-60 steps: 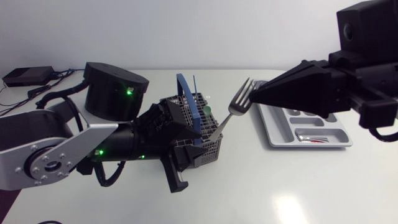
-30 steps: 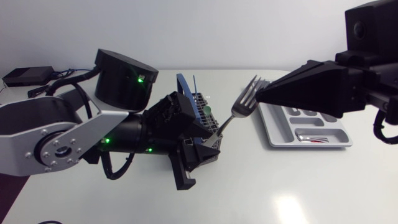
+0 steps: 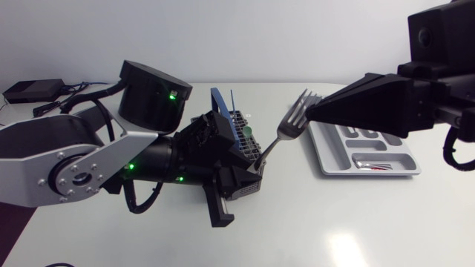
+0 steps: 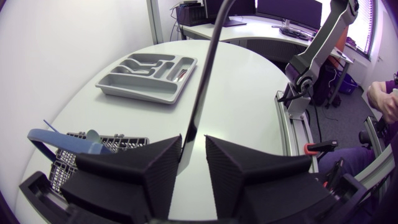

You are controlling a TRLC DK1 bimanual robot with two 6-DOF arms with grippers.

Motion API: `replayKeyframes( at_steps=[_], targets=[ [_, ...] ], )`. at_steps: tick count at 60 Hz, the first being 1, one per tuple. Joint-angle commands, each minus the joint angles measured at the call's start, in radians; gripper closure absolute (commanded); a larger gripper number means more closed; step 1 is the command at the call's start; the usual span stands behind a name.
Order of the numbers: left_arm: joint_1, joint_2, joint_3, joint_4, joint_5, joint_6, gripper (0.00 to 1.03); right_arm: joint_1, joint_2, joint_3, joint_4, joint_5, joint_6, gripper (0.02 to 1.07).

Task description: Unload the cutlery basket into the drawer organizer.

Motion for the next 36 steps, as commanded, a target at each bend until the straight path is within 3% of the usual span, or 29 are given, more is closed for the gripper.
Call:
replayKeyframes(
  at_steps=[1,11,21,31,36],
  targets=[
    [0.009,0.013,0.036,0.001,0.022,-0.011,0.94,-0.014,0.013,-0.01,-0.002,-0.016,0.011,1.01],
    [0.015,0.016,0.041,-0.002,0.046,-0.012,1.0,-0.031,0.014,-0.016,-0.002,-0.017,0.0,1.01],
    [0.015,0.021,0.044,-0.01,0.046,-0.012,1.0,-0.042,0.0,-0.024,-0.002,-0.016,-0.009,0.99],
    [0.021,0.012,0.055,-0.032,0.109,-0.008,1.0,-0.054,-0.029,-0.042,-0.002,-0.016,-0.02,0.69],
    [0.041,0.004,0.072,-0.061,0.168,-0.008,1.0,-0.068,-0.059,-0.053,-0.002,-0.014,-0.033,0.48]
  ],
)
